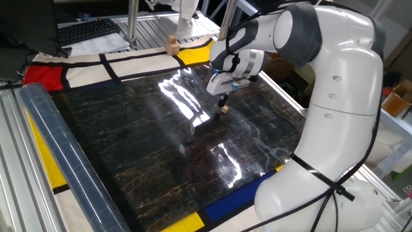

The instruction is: Hold a small block with the gripper and sweep it from left to right on the table

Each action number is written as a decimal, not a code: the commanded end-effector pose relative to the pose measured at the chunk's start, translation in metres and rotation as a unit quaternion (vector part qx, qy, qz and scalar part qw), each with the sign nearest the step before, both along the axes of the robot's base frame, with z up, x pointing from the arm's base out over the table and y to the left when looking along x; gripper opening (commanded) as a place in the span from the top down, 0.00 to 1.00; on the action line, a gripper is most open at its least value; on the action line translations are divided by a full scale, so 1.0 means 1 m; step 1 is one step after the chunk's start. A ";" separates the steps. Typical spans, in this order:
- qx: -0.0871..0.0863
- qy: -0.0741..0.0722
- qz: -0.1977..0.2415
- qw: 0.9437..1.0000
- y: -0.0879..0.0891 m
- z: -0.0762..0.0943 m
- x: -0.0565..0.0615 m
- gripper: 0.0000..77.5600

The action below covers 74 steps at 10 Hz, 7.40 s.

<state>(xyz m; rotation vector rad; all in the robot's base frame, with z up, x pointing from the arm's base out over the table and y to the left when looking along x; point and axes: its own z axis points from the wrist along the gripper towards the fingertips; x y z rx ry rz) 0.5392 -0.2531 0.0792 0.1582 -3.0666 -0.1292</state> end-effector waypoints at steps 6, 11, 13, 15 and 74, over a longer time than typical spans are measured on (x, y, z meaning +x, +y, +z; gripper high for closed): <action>0.007 0.011 0.003 1.000 0.008 -0.009 0.000 1.00; -0.013 0.014 0.021 1.000 0.006 -0.014 0.000 1.00; -0.015 0.014 0.022 1.000 0.006 -0.014 0.000 1.00; -0.020 0.015 0.029 0.999 0.002 -0.015 0.001 1.00; -0.054 -0.021 -0.092 0.994 -0.022 -0.010 0.010 0.00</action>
